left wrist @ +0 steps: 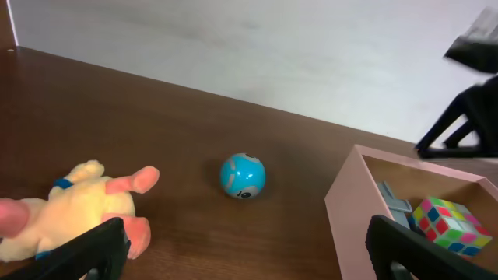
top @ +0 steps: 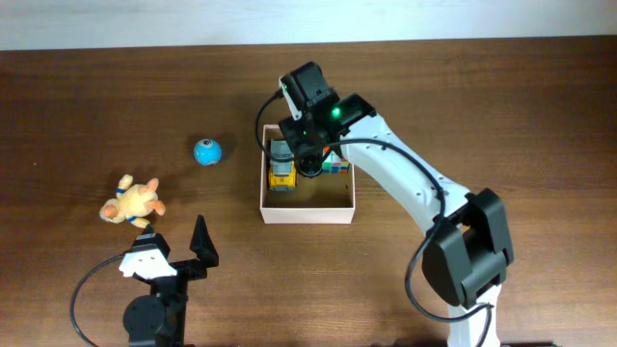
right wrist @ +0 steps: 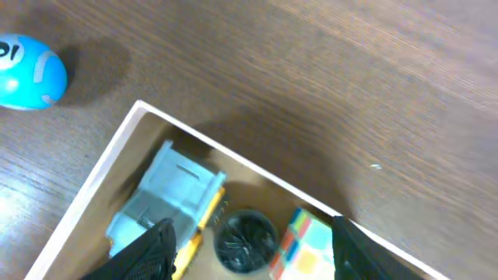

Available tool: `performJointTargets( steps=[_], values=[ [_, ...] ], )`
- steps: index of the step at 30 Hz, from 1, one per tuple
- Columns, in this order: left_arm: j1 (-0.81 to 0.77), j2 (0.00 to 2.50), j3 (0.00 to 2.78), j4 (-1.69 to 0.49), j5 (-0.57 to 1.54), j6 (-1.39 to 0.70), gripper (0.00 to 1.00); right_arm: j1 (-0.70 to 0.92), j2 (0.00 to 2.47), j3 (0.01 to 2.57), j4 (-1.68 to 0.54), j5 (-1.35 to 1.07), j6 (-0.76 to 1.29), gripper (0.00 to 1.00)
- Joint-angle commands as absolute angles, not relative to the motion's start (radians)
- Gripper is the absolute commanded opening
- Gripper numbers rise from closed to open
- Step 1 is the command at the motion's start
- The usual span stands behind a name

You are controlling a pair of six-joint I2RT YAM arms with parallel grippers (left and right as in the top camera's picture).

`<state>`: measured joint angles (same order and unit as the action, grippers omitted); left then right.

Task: Pack container
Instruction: 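Raise the right gripper and move it back to the right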

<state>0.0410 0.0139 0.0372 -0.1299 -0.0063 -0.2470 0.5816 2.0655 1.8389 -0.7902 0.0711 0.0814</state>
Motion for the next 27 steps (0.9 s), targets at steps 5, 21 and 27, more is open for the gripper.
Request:
performJointTargets(
  steps=[5,21,27],
  values=[
    [0.044,0.006,0.031,-0.128,0.004,-0.231,0.99,0.577,1.889,1.949,-0.944,0.398,0.152,0.67],
    [0.044,0.006,0.031,-0.128,0.004,-0.231,0.99,0.159,1.758,1.914,-1.234,0.466,0.508,0.94],
    [0.044,0.006,0.031,-0.128,0.004,-0.231,0.99,0.037,1.759,1.812,-1.234,0.414,0.514,0.99]
  ],
)
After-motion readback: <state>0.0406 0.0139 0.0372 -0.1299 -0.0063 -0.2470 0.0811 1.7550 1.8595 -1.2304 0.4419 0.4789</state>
